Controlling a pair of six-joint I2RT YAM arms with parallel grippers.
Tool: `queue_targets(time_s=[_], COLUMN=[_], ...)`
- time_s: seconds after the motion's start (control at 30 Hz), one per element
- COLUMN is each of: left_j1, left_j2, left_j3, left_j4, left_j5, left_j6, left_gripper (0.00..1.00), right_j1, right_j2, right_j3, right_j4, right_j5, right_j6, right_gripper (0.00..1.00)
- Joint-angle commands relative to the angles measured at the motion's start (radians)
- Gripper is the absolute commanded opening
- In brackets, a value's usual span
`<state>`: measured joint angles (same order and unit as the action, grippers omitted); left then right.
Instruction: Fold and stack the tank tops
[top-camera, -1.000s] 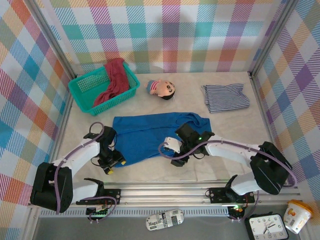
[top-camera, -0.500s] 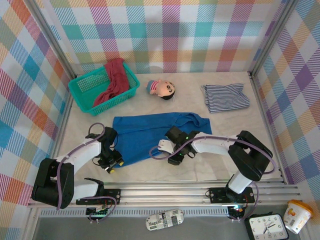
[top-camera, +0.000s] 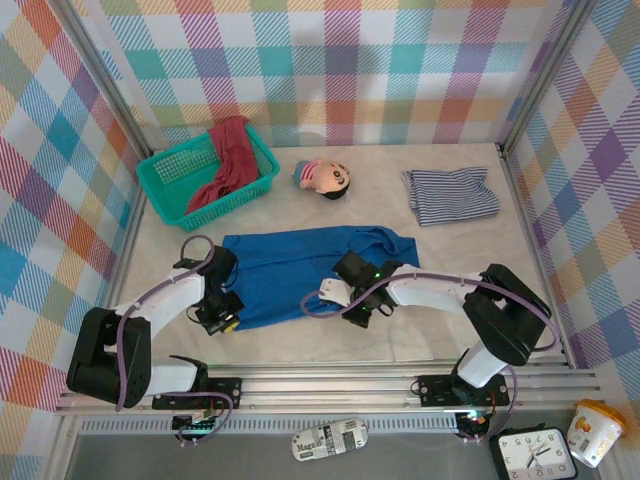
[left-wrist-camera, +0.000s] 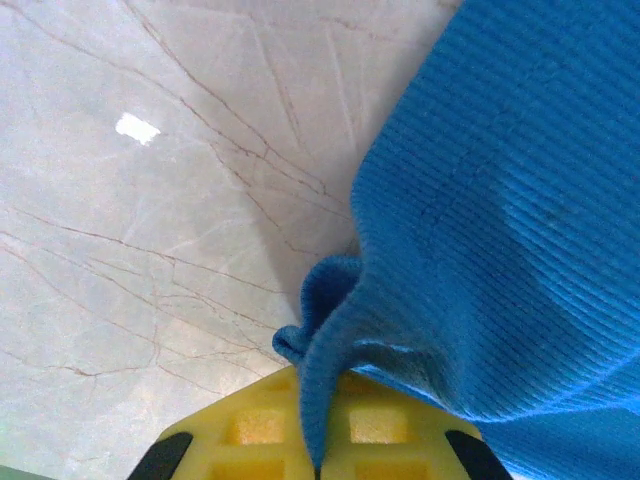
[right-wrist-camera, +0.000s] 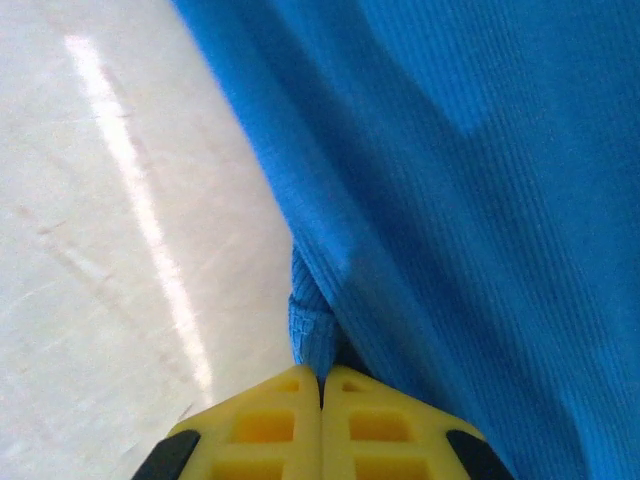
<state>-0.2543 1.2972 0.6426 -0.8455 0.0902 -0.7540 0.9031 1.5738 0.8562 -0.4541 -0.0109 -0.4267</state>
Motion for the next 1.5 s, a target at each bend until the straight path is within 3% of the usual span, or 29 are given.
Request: queue_targets(time_s=[0.0,0.33,0.63,1.0,1.47], left_j1=[-0.004,-0.003,0.019,0.097,0.156], left_j2=[-0.052,-0.126,0.061,0.270,0.410], left_j3=[0.036,0.114,0.280,0.414,0.448], left_j4=[-0.097,-0.226,-0.163,-0.120,-0.090], left_j5=[-0.036,-0.029,-0.012,0.020,-0.043], left_j6=[0.022,0.022,0.074,0.151,0.201], left_gripper=[0.03,0.03,0.05,0.07,0.13], right_j1=[0.006,-0.030,-0.172,-0.284,-0.321], right_j2=[-0.066,-0.113,-0.007,0.104,0.175], right_j3=[-0.012,0.010,0.140,0.204,0.208], right_j4=[-0.096,-0.204,-0.254,-0.197,-0.114], right_j5=[-0.116,-0.297,-0.404,-0.393,-0.282], right_j6=[0.010,0.018,-0.018,-0.011,0.011], right_gripper=[0.00,0.00,0.00,0.00,0.03])
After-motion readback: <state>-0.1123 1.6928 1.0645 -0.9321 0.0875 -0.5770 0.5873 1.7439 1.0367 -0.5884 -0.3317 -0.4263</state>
